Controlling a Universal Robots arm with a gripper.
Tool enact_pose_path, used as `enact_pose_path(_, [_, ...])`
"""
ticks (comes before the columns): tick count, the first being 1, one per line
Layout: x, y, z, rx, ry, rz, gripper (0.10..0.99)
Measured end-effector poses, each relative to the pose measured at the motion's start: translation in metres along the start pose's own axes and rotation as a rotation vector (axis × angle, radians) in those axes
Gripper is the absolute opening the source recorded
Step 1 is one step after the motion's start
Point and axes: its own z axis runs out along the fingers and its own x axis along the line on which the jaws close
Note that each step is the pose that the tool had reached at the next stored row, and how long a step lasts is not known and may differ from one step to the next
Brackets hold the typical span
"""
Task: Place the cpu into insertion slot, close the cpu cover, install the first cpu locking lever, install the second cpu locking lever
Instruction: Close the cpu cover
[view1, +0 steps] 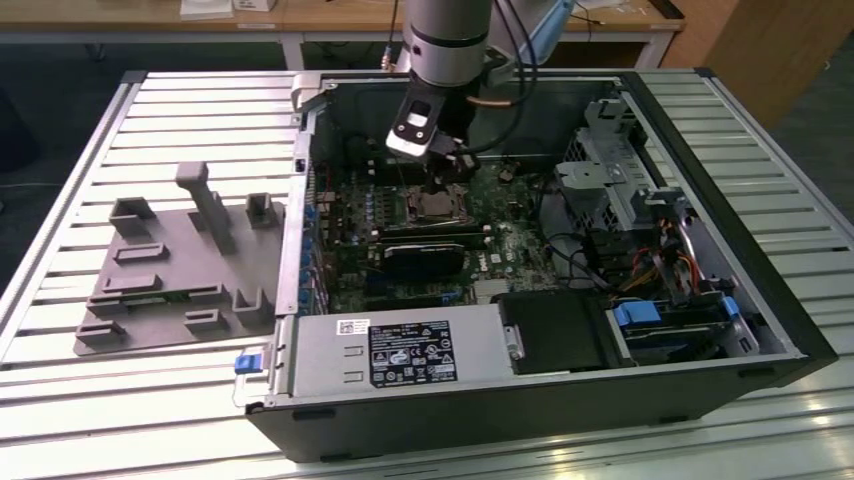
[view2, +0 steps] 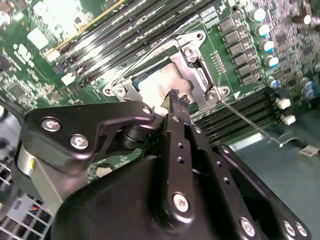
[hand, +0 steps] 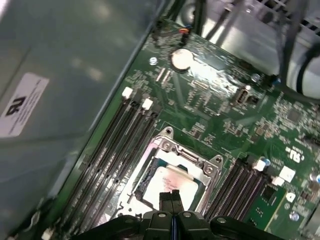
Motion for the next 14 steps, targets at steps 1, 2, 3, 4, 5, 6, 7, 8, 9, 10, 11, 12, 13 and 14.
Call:
enact_pose_path(1, [0.0, 0.0, 0.0001, 0.0, 0.0001, -0.02, 0.102])
enact_pose_path(2, [0.0, 0.0, 0.0001, 0.0, 0.0002, -0.038, 0.102])
enact_pose_path(3, [0.0, 0.0, 0.0002, 0.0, 0.0003, -0.056, 0.102])
enact_pose_path(4, [0.0, 0.0, 0.0002, 0.001, 0.0004, -0.073, 0.102])
enact_pose_path(5, [0.0, 0.0, 0.0003, 0.001, 0.0006, -0.092, 0.102])
enact_pose_path(6, [0.0, 0.0, 0.0003, 0.001, 0.0008, -0.109, 0.102])
enact_pose_path(7, [0.0, 0.0, 0.0004, 0.001, 0.0011, -0.129, 0.102])
enact_pose_path(8, [0.0, 0.0, 0.0004, 0.001, 0.0013, -0.147, 0.102])
enact_pose_path(9, [0.0, 0.0, 0.0005, 0.001, 0.0015, -0.165, 0.102])
enact_pose_path(10, [0.0, 0.0, 0.0005, 0.001, 0.0016, -0.182, 0.102])
enact_pose_path(11, [0.0, 0.0, 0.0006, 0.001, 0.0018, -0.2, 0.102])
enact_pose_path(12, [0.0, 0.0, 0.0006, 0.001, 0.002, -0.217, 0.102])
enact_pose_path(13, [0.0, 0.0, 0.0007, 0.001, 0.0022, -0.236, 0.102])
enact_pose_path(14, [0.0, 0.0, 0.0007, 0.001, 0.0024, -0.253, 0.102])
